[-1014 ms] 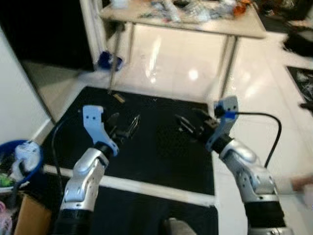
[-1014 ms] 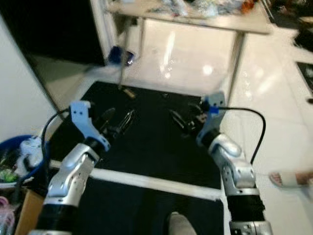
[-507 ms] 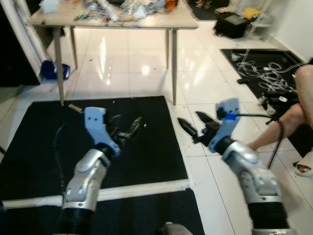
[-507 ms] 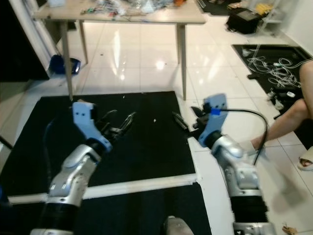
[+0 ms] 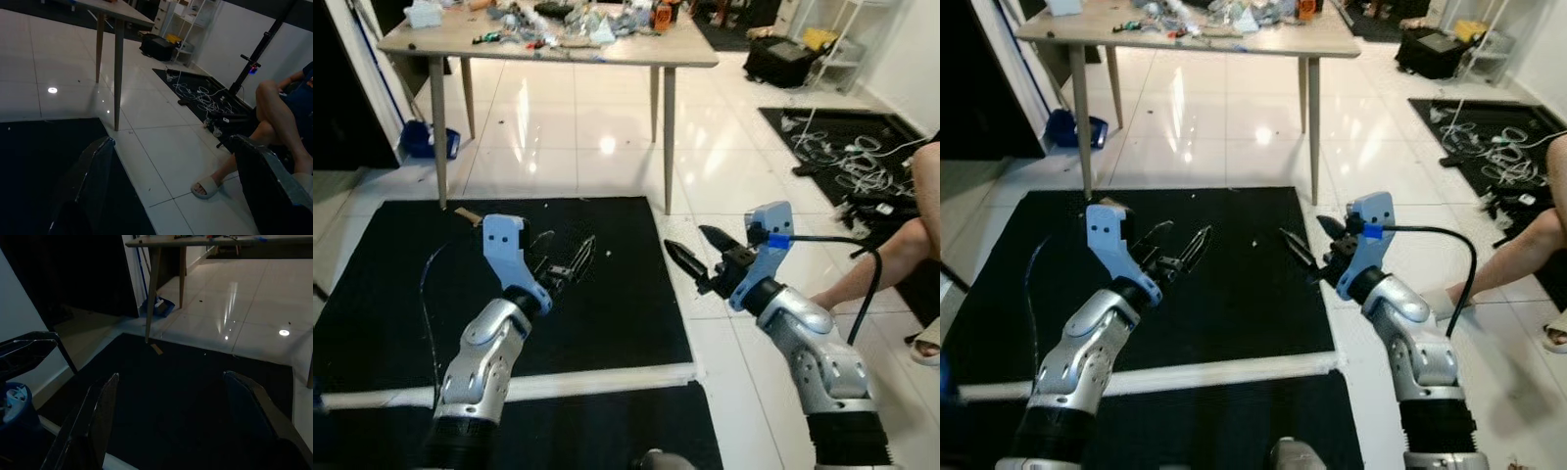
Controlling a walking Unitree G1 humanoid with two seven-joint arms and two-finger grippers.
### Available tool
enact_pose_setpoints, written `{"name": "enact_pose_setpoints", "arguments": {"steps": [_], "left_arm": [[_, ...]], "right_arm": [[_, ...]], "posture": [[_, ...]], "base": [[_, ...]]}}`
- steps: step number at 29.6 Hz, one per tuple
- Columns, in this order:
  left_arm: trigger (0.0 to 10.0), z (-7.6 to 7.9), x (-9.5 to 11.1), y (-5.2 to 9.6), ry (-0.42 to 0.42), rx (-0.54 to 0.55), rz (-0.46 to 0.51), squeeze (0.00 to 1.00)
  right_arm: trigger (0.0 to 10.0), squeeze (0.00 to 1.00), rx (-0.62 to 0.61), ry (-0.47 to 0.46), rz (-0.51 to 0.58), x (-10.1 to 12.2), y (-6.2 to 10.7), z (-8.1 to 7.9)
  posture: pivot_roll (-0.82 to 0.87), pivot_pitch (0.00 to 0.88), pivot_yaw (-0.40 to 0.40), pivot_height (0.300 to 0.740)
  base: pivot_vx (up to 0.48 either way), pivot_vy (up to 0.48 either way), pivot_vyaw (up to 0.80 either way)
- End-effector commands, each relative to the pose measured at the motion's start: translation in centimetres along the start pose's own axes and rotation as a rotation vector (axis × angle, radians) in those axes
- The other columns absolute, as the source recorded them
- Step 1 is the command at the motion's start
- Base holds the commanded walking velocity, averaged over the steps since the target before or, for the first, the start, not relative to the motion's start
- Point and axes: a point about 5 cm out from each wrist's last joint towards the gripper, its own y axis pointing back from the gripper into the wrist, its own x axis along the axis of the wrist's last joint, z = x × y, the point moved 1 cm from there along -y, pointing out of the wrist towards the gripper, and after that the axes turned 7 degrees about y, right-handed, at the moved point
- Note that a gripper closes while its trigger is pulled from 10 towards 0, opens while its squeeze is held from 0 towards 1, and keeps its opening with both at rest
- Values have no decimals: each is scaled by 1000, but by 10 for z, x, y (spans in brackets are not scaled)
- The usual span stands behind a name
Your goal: Picking trash to rubbish bin
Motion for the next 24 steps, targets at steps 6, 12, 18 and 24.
{"name": "enact_pose_setpoints", "arguments": {"steps": [6, 12, 18, 24], "left_arm": [[10000, -1, -3, 1, 3, 0, -9, 0], [10000, -1, -3, 0, 3, 0, -10, 0], [10000, 2, 0, 0, -3, -8, -8, 0], [10000, 4, 1, 0, -5, -23, -5, 0]], "right_arm": [[10000, 0, 13, 1, 13, 2, 1, -2], [10000, 0, -31, -4, 1, -1, 1, 3], [10000, 0, -38, 2, 3, -1, 1, 3], [10000, 0, -42, 6, -1, -1, 1, 2]], "posture": [[-78, 0, -28, 740], [-78, 0, -28, 740], [-80, 0, -30, 740], [-81, 0, -29, 740]], "base": [[0, 0, 0], [0, 0, 0], [0, 0, 0], [193, 0, 0]]}}
